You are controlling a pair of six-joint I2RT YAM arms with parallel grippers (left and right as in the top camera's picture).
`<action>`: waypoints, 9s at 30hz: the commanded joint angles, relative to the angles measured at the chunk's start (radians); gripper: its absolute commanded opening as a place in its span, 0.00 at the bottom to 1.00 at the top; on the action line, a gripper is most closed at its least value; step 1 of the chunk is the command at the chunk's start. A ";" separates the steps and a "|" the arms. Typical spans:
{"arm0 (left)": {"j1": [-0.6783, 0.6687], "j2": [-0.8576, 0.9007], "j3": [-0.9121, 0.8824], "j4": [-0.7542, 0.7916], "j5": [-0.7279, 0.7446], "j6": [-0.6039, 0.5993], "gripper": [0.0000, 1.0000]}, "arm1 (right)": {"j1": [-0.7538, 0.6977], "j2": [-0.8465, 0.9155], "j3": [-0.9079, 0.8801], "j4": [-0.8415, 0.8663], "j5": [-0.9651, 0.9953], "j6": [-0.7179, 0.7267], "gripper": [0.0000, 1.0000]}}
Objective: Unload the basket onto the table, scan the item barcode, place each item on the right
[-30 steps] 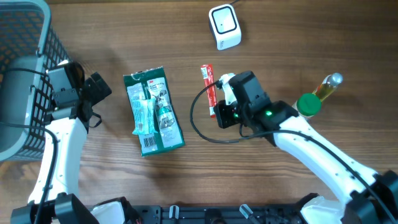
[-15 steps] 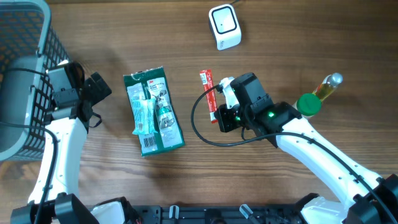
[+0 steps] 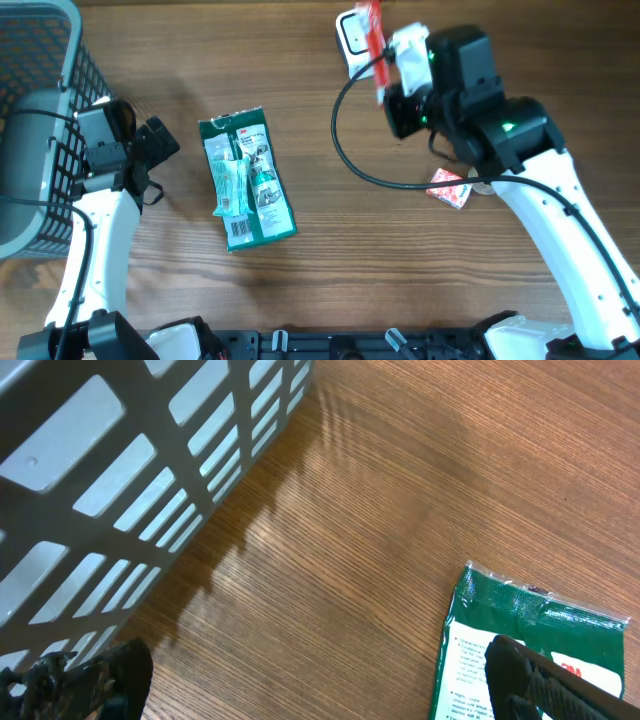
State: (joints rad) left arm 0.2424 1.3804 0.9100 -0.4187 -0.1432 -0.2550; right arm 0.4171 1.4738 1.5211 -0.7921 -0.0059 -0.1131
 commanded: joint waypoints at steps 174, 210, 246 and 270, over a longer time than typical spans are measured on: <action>0.003 -0.011 0.010 0.002 0.005 0.012 1.00 | 0.211 0.401 -0.290 0.223 0.002 1.098 0.76; 0.002 -0.011 0.010 0.002 0.005 0.013 1.00 | 0.142 0.558 -0.718 1.029 -0.565 0.794 0.04; 0.002 -0.011 0.010 0.002 0.005 0.013 1.00 | 0.063 0.156 -0.708 1.024 -0.207 0.576 0.04; 0.002 -0.011 0.010 0.002 0.005 0.013 1.00 | 0.143 0.521 -0.253 0.262 0.119 0.539 0.57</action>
State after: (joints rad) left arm 0.2424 1.3788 0.9100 -0.4194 -0.1432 -0.2550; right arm 0.5636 2.0121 1.2675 -0.4324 -0.0048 0.3382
